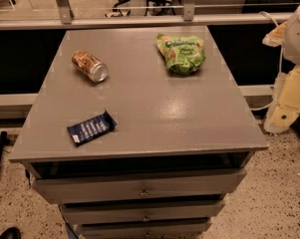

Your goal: Place orange can upright

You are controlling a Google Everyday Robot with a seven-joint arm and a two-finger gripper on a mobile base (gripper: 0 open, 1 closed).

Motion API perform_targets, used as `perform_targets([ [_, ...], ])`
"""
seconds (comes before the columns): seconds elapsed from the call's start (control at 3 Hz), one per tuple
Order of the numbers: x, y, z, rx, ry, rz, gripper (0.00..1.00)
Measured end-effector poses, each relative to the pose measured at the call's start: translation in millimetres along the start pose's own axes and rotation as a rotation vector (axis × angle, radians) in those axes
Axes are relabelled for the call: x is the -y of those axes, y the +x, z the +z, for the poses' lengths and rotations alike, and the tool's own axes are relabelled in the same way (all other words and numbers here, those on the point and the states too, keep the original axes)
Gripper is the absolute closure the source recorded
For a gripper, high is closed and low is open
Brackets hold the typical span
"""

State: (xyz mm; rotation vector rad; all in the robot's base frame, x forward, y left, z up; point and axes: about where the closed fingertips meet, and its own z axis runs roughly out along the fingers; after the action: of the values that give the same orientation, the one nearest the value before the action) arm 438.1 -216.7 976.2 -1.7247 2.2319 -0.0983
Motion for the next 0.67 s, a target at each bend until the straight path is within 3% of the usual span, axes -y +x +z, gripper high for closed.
perform_targets([
  [0.67, -0.5, -8.4, -0.3, 0.024, 0.005, -0.007, 0.00],
])
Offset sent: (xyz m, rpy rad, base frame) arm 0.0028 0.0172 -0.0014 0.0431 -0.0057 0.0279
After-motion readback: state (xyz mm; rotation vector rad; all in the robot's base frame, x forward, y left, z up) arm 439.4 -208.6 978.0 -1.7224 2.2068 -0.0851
